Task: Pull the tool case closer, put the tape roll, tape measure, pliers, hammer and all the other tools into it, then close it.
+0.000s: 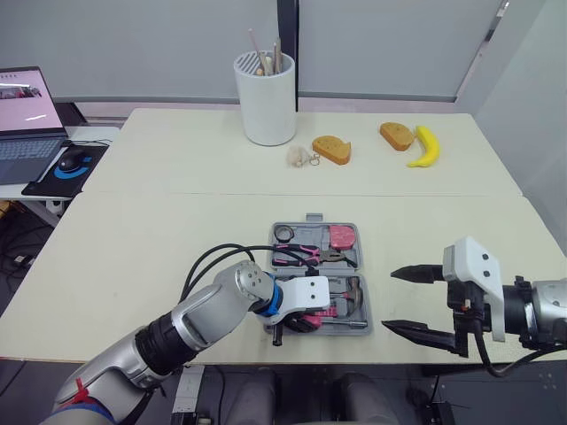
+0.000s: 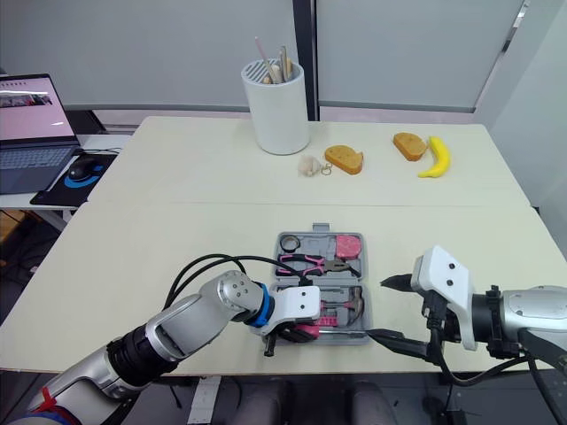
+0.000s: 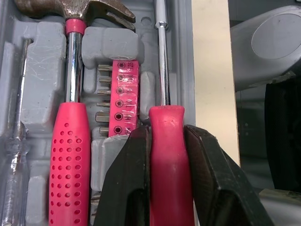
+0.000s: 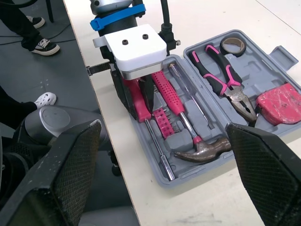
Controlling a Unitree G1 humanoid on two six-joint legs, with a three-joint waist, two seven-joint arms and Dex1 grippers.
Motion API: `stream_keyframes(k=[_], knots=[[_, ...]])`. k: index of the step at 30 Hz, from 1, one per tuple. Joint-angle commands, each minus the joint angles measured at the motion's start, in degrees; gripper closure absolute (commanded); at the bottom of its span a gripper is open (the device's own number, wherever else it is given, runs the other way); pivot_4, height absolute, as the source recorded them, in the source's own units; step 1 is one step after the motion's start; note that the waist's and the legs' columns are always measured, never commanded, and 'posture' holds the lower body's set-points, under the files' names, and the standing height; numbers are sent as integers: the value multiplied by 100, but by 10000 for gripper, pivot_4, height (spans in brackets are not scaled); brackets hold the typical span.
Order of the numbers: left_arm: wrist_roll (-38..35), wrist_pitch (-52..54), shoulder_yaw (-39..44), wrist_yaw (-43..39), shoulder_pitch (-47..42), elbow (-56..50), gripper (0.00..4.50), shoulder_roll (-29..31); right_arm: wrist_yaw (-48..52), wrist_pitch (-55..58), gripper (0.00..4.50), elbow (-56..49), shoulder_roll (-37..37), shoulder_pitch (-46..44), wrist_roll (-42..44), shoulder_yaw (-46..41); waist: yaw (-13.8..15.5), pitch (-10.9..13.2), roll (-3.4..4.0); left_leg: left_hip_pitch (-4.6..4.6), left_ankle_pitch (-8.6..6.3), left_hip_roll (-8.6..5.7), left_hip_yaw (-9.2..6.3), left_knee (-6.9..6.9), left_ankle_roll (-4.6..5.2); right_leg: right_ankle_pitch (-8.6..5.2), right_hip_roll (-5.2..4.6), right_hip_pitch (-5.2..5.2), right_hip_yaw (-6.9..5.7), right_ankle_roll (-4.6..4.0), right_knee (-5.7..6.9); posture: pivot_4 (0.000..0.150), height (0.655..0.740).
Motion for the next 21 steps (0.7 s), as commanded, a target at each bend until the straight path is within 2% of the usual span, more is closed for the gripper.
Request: stream_keyframes(k=[1,2,4,10,15,19,21], knots=[[97,-11,-71,24,-78,-5,37592,-48,-36,-46,0,-139,-94,-11,53,-191,0,0,0,0,0,0,0,0,0,0,0,0,0,0,0,1500,7400],[84,-4,-66,16,-79,-9,37592,-49,-41,-55,0,-128,-100,-17,52,-183,0,0,0,0,0,0,-1,0,0,0,0,0,0,0,0,1500,7400],[75,-25,-55,15,-75,-15,30387,-49,-52,-75,0,-113,-106,-28,43,-160,0,0,0,0,0,0,-1,0,0,0,0,0,0,0,0,1500,7400],[-10,-77,109,-15,-60,-119,12391,-9,-46,-126,0,-53,-99,-89,0,-85,-1,0,0,0,0,0,-1,0,0,0,0,0,0,0,0,1500,7400],[-253,-342,487,-158,-35,-239,12391,101,-14,-213,0,53,-97,-182,-132,62,-2,0,1,1,0,1,-1,0,0,0,0,-1,0,0,0,1500,7400],[-759,-1609,1517,-400,348,47,12391,304,49,-343,0,168,-74,-242,-339,253,-8,0,0,1,0,2,0,0,0,0,-2,-2,0,0,0,1500,7400],[-988,-2076,1841,-612,619,149,16215,408,82,-413,0,237,-68,-287,-431,347,-15,-2,4,3,0,5,1,-2,0,0,-2,-4,1,-2,0,1500,7400]])
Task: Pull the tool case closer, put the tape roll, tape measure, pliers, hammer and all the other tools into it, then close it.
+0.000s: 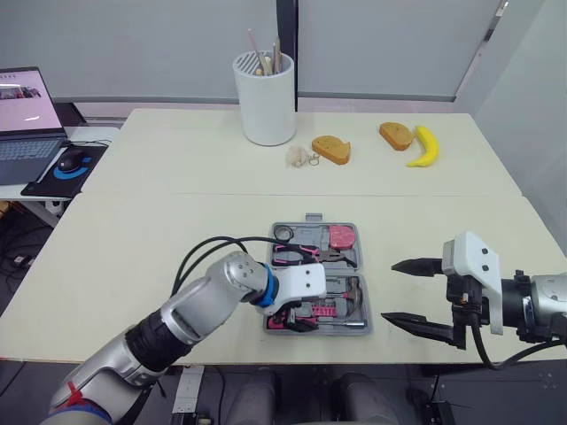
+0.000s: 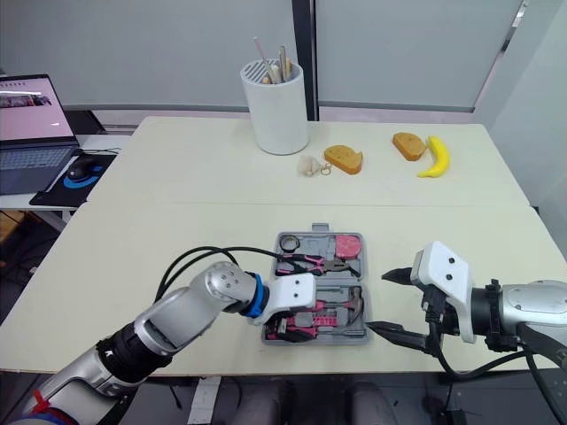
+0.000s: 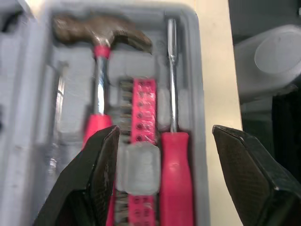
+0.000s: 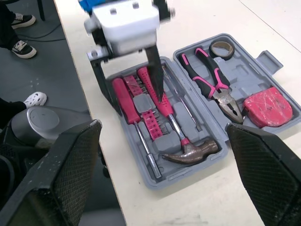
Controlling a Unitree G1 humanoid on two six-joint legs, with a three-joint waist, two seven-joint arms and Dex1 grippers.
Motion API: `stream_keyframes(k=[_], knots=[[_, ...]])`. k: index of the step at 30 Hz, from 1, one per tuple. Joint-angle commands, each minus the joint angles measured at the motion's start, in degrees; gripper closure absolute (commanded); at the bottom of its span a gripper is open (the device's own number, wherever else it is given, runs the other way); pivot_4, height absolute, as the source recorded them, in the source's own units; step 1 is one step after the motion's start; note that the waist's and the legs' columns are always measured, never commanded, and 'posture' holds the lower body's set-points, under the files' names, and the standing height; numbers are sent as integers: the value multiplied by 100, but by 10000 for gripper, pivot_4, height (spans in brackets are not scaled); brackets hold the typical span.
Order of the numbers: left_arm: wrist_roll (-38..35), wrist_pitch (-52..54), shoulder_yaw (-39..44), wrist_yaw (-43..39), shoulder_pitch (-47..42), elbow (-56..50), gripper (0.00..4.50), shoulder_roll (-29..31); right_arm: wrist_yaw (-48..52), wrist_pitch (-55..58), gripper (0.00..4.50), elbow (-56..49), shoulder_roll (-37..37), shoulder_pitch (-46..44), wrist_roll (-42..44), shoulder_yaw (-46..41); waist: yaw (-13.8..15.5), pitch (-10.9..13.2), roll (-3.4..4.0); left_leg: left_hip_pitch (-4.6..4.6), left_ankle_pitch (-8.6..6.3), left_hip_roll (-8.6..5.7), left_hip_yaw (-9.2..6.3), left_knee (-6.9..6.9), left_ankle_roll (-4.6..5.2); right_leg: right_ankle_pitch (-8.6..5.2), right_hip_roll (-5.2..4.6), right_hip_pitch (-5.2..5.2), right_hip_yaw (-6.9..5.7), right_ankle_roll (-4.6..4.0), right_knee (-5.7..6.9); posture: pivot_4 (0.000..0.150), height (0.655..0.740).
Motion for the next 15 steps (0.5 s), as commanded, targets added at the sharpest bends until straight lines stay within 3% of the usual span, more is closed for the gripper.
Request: stream_keyframes(k=[1,9,15], knots=[[-350,-672,525,-283,283,126,18017,129,90,-203,0,29,-30,-94,-156,59,5,-3,5,3,0,1,-1,-1,0,0,0,1,-1,-1,1,1500,7400],[-82,-1597,420,-161,851,679,44582,-152,153,-323,0,117,-4,-80,-298,152,31,-2,3,0,0,-7,1,2,0,1,-7,5,1,2,-4,1500,7400],[387,-2128,171,-32,987,1189,44877,-408,185,-313,0,112,-16,8,-338,93,22,-2,3,1,0,-4,1,2,0,1,-4,3,0,2,1,1500,7400]])
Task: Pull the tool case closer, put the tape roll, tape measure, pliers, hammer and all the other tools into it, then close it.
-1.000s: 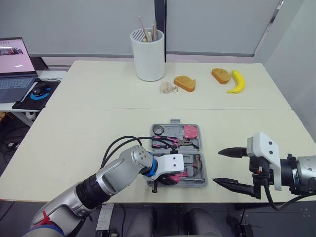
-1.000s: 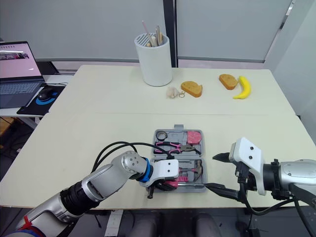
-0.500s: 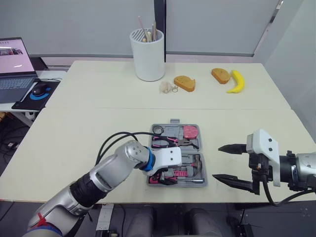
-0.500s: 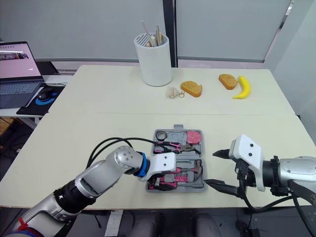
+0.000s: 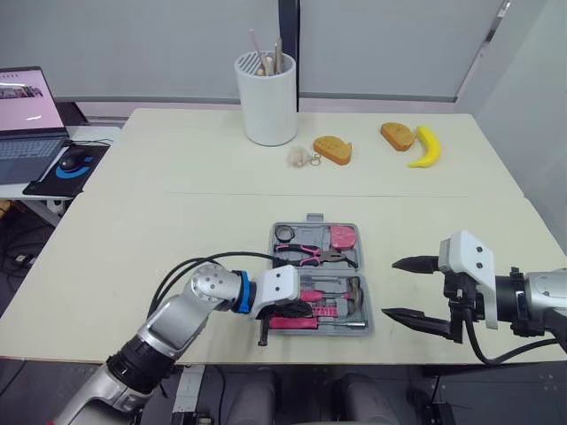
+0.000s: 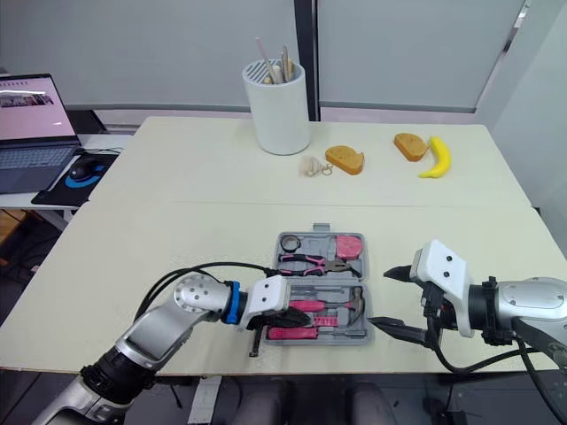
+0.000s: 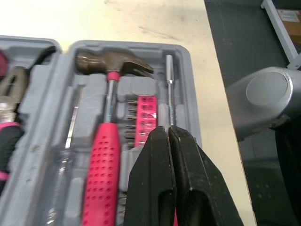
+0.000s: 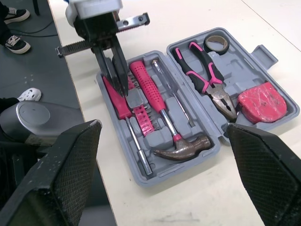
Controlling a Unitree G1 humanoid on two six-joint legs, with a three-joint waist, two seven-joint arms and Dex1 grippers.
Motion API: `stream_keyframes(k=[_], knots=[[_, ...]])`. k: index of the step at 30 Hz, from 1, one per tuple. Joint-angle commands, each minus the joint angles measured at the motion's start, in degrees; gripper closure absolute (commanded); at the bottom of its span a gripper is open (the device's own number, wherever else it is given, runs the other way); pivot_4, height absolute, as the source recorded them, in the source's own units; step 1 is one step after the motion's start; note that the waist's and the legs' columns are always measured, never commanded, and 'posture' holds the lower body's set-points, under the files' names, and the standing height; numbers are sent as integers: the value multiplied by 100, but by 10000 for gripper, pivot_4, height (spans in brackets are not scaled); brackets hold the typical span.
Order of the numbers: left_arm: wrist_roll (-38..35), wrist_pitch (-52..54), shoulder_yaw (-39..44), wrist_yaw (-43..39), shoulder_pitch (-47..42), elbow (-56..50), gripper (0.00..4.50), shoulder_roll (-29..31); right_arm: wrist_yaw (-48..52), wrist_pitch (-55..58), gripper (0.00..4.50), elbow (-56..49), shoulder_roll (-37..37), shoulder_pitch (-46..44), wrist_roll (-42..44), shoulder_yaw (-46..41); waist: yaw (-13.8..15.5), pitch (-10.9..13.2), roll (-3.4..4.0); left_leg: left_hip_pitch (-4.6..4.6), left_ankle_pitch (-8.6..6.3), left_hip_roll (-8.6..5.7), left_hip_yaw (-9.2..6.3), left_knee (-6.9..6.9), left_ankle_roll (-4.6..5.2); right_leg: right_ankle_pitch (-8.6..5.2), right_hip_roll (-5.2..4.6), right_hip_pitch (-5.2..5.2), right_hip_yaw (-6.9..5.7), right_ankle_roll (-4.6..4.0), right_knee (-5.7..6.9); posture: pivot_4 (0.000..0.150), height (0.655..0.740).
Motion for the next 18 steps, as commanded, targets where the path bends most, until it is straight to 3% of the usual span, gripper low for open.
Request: stream_keyframes(k=[1,10,15,18], knots=[[227,-267,-120,56,-13,203,44877,-140,59,-79,0,-88,-21,-2,-2,-113,0,-1,1,0,0,0,-1,0,0,0,0,1,-1,0,0,1500,7400],[703,-525,-374,66,80,678,44877,-243,52,-59,0,-69,-23,-42,-22,-116,3,-4,3,3,0,-1,0,0,0,0,0,4,-1,0,-1,1500,7400],[407,-463,-165,10,188,380,44877,-290,74,-136,0,43,-22,-68,-153,-34,2,-4,3,3,0,-1,0,0,0,0,0,4,-1,0,-2,1500,7400],[182,-294,94,-10,224,43,44877,-226,89,-372,0,253,-132,-47,-718,289,-1,-4,3,2,0,-1,0,0,0,0,0,4,0,0,-2,1500,7400]])
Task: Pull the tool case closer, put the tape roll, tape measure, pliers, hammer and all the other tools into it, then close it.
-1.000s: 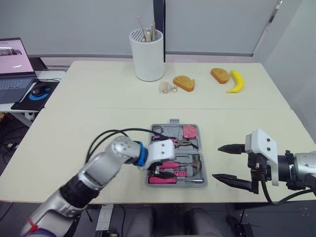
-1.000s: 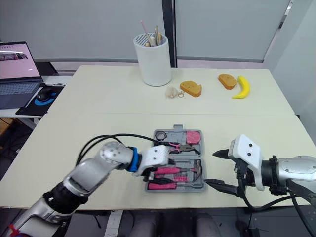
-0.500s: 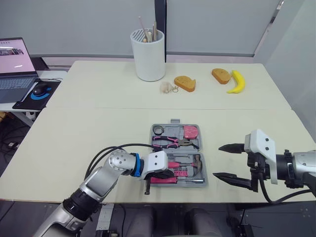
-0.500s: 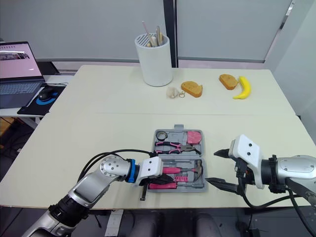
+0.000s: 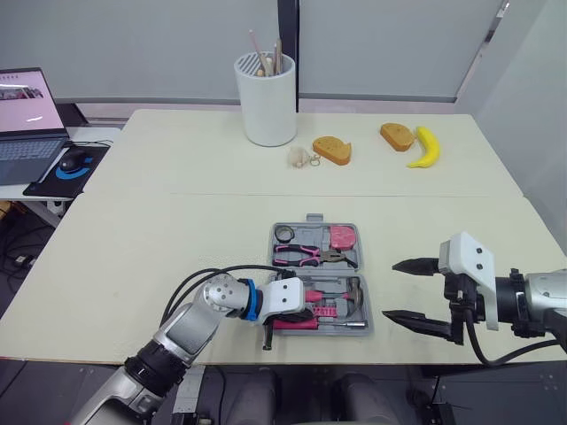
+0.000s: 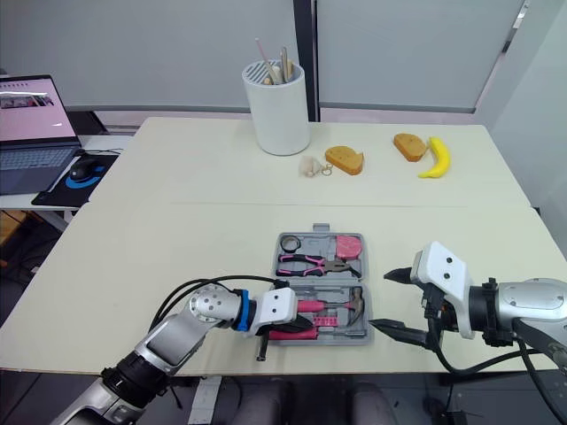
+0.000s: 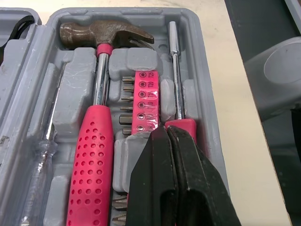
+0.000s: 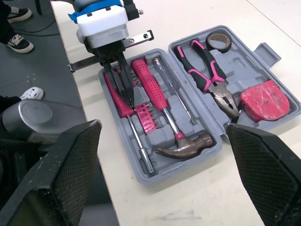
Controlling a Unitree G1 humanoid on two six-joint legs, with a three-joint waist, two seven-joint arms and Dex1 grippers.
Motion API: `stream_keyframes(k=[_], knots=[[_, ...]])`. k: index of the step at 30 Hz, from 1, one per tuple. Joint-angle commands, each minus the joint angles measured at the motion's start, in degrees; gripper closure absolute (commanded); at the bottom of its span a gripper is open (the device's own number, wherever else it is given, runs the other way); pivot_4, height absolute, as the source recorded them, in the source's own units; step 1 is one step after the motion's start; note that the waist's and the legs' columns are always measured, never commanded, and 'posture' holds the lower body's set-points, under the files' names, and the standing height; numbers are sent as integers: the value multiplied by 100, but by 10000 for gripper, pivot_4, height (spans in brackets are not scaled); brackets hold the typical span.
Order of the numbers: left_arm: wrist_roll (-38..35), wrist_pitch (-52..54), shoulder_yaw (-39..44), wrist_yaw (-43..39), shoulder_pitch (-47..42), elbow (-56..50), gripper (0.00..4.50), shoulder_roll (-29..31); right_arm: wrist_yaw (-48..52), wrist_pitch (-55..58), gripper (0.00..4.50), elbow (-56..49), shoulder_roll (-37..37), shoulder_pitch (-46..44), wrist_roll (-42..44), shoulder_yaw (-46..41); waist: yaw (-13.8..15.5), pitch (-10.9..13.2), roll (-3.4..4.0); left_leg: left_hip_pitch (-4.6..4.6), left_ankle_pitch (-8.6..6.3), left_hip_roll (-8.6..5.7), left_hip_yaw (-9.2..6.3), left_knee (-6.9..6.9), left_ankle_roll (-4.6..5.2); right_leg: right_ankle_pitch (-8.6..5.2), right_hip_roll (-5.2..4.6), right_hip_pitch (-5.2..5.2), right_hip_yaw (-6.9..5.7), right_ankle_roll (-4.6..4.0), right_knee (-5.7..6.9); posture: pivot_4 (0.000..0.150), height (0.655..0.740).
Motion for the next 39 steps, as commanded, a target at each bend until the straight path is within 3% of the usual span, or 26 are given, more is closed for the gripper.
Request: stream_keyframes(k=[1,5,10,13,24,39], knots=[[-272,233,286,-61,35,-479,44877,74,31,-396,0,230,-181,-37,-720,347,0,0,0,0,0,0,1,0,0,0,0,0,0,0,0,1500,7400],[-476,623,1008,101,-212,-664,44877,386,-53,-1114,0,1191,-120,-504,-1956,1280,-29,2,-1,2,0,2,1,1,0,0,1,-2,-1,0,2,1500,7400],[-417,876,1642,76,-303,-415,45000,1152,154,-1825,15823,2420,257,-1459,-3084,2378,-95,3,2,4,0,3,5,-7,0,-1,5,-8,-3,-1,3,1500,7400],[-196,699,1678,194,-359,-4,45000,1307,287,-2121,23682,3057,582,-1911,-3581,2868,-119,4,4,2,1,0,4,-6,-1,-1,3,-8,-2,-1,2,1500,7400],[459,213,1148,540,-671,1151,45000,679,606,-2742,44878,4370,1588,-2614,-4521,3639,-99,5,3,-2,1,-2,6,-1,-1,1,3,-13,-1,-1,7,1500,7400],[885,241,818,713,-891,1566,45000,-13,805,-3114,44878,5114,2385,-3050,-5198,3887,-124,4,4,2,2,-5,3,1,-3,1,5,-12,-4,-2,16,1500,7400]])
